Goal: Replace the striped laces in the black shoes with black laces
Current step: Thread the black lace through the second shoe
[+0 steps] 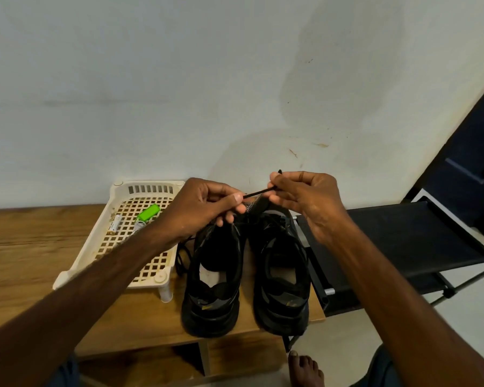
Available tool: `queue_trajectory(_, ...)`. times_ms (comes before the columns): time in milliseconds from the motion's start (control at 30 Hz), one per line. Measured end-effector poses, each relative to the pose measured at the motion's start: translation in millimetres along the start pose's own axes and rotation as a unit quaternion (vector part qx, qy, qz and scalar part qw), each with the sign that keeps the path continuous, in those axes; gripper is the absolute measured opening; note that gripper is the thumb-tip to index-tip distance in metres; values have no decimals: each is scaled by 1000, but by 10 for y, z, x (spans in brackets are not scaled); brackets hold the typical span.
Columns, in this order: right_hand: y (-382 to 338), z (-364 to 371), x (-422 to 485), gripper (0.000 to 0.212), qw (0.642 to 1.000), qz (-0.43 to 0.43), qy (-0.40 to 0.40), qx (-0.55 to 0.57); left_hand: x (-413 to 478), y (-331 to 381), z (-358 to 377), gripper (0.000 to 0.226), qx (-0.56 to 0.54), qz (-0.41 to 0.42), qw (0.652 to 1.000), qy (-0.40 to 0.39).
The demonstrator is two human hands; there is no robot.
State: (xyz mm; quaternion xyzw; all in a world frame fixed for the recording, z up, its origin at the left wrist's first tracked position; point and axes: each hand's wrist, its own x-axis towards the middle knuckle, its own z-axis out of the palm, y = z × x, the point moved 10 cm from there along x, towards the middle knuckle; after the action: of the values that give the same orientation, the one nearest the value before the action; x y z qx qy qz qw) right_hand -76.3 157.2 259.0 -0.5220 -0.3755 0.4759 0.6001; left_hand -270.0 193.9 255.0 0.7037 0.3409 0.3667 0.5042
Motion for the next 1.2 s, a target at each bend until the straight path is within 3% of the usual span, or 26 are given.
queue_trajectory(100, -69, -141, 26, 22, 997, -40, 43, -47, 13, -91, -142, 17, 28, -22, 999, -7)
queue_trajectory(200, -156, -238, 35, 18, 977, -102, 87, -167, 20, -208, -273, 17, 37, -45, 998, -7)
queue_trajectory(333, -116, -208, 48, 19, 959, -105, 71, -254, -3, -290, -478, 15, 43, -60, 996, 41)
queue_trajectory(367, -82, -184, 50, 23, 944, -98, 57, -311, -5, -278, -513, 16, 67, -54, 995, 48)
queue_trajectory(467, -100, -147, 29, 43, 841, -130, 71, -520, 4, -205, -535, 13, 137, -23, 989, 59)
queue_trajectory(533, -261, -81, -31, 40, 816, -195, 104, -534, 15, -139, -490, 10, 180, 7, 982, 56)
queue_trajectory(633, -266, 221, -72, 30, 843, -241, 12, -481, 19, -60, -361, 10, 227, 38, 972, 43)
queue_trajectory(700, -60, 452, -83, 37, 861, -210, -93, -453, 16, -22, -310, 11, 232, 45, 971, 43)
queue_trajectory(767, 66, 599, -110, 32, 861, -200, -136, -448, 10, -3, -293, 13, 223, 44, 973, 46)
queue_trajectory(900, 42, 683, -91, 7, 859, -218, -122, -447, -18, -16, -304, 18, 216, 28, 974, 56)
queue_trajectory(1067, 135, 553, 33, 10, 844, -167, -85, -502, -66, -221, -382, 21, 319, -67, 943, 63)
queue_trajectory(1200, 181, 503, 96, 9, 837, -145, -69, -523, -188, -447, -307, 21, 308, -140, 940, 31)
